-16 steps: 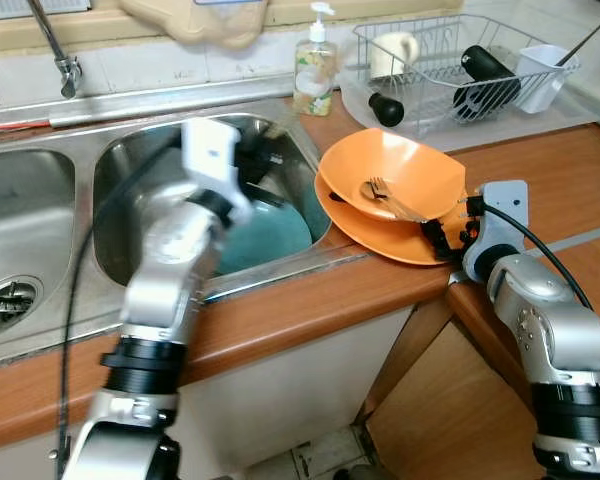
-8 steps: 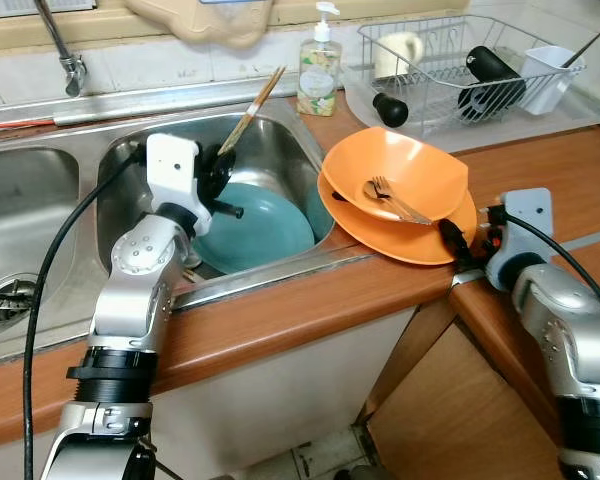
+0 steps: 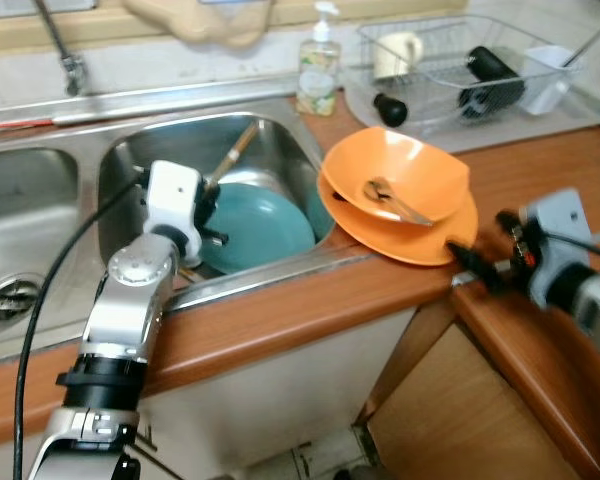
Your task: Kitchen organization
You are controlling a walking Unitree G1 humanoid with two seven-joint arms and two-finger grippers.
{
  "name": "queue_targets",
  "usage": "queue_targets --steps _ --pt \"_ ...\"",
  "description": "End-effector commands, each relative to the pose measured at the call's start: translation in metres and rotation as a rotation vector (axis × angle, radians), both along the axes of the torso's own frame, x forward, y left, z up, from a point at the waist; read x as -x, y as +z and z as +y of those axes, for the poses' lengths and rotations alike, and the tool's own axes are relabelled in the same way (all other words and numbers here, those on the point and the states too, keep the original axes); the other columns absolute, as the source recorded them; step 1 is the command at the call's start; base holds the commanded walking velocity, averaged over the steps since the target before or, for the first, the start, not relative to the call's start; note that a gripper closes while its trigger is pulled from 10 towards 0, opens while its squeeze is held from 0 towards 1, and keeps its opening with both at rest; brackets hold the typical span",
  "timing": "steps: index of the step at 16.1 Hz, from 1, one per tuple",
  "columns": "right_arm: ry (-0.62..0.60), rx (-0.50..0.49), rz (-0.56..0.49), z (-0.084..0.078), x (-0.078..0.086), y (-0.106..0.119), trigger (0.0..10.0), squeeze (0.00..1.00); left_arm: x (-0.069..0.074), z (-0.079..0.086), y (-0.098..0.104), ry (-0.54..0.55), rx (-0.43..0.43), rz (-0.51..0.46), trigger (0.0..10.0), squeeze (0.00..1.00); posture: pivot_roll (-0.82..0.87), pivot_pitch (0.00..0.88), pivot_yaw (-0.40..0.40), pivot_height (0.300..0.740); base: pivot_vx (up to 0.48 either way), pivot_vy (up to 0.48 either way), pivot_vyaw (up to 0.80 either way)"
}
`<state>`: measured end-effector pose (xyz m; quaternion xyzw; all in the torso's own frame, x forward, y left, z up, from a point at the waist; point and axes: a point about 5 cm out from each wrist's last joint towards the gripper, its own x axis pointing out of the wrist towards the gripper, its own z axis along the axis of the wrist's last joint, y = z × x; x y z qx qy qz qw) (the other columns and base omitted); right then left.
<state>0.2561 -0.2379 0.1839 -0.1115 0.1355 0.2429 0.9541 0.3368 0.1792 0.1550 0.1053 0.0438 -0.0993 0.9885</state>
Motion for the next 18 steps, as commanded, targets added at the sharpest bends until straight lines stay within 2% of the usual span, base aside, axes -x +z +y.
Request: queue_targets --steps 1,2,3,4,5,6,11,13,14,15,16,17,18 --pt "0.082 -0.009 0.013 0.006 0.006 0.007 10.0 0.00 -0.001 0.001 -0.004 0.007 -0.032 0.032 0.0 0.00 -0.15 0.000 0.001 0.740 0.000 0.000 0.00" --pt "0.139 -0.010 0.035 0.010 0.012 0.008 10.0 0.00 -0.002 0.000 -0.007 0.004 -0.050 0.053 0.0 0.00 -0.15 0.000 0.004 0.740 0.000 0.000 0.00" --pt "0.183 -0.017 0.056 0.014 0.016 0.009 10.0 0.00 -0.003 -0.002 -0.010 -0.019 -0.067 0.080 3.1 0.00 -0.15 0.000 0.008 0.740 0.000 0.000 0.00" --pt "0.215 -0.029 0.070 0.019 0.019 0.010 10.0 0.00 -0.004 -0.003 -0.014 -0.031 -0.074 0.115 10.0 0.00 -0.15 0.000 0.009 0.740 0.000 0.000 0.00" --pt "0.233 -0.036 0.077 0.022 0.020 0.010 10.0 0.00 -0.005 -0.004 -0.017 -0.033 -0.068 0.145 10.0 0.00 -0.15 0.000 0.010 0.740 0.000 0.000 0.00" --pt "0.246 -0.036 0.079 0.025 0.021 0.010 10.0 0.00 -0.006 -0.004 -0.020 -0.040 -0.053 0.181 10.0 1.00 -0.15 0.000 0.012 0.740 0.000 0.000 0.00" --pt "0.239 -0.072 0.063 0.024 0.026 0.015 10.0 0.00 -0.007 -0.002 -0.023 -0.049 -0.074 0.202 10.0 1.00 -0.16 0.000 0.029 0.740 0.000 0.000 0.00" --pt "0.231 -0.070 0.054 0.024 0.028 0.016 10.0 0.00 -0.008 -0.004 -0.017 -0.056 -0.033 0.163 10.0 1.00 -0.16 0.000 0.034 0.740 0.000 0.000 0.00" --pt "0.183 -0.008 0.064 0.019 0.028 0.010 10.0 0.00 -0.007 -0.005 -0.009 -0.077 -0.014 0.099 10.0 1.00 -0.16 0.000 0.035 0.740 0.000 0.000 0.00" --pt "0.161 -0.003 0.062 0.018 0.026 0.009 10.0 0.00 -0.005 -0.006 -0.006 -0.095 0.000 0.076 10.0 1.00 -0.16 0.000 0.035 0.740 0.000 0.000 0.00" --pt "0.124 -0.007 0.052 0.018 0.021 0.008 10.0 0.00 -0.002 -0.009 -0.001 -0.142 0.041 0.044 10.0 0.85 -0.16 0.000 0.035 0.740 0.000 0.000 0.00" --pt "0.092 -0.029 0.038 0.021 0.015 0.006 10.0 0.00 0.006 -0.014 0.003 -0.224 0.073 0.033 10.0 0.00 -0.16 0.000 0.031 0.740 0.000 0.000 0.00" --pt "0.086 -0.035 0.032 0.023 0.012 0.005 10.0 0.00 0.010 -0.015 0.004 -0.269 0.058 0.031 10.0 0.00 -0.15 0.000 0.030 0.740 0.000 0.000 0.00"
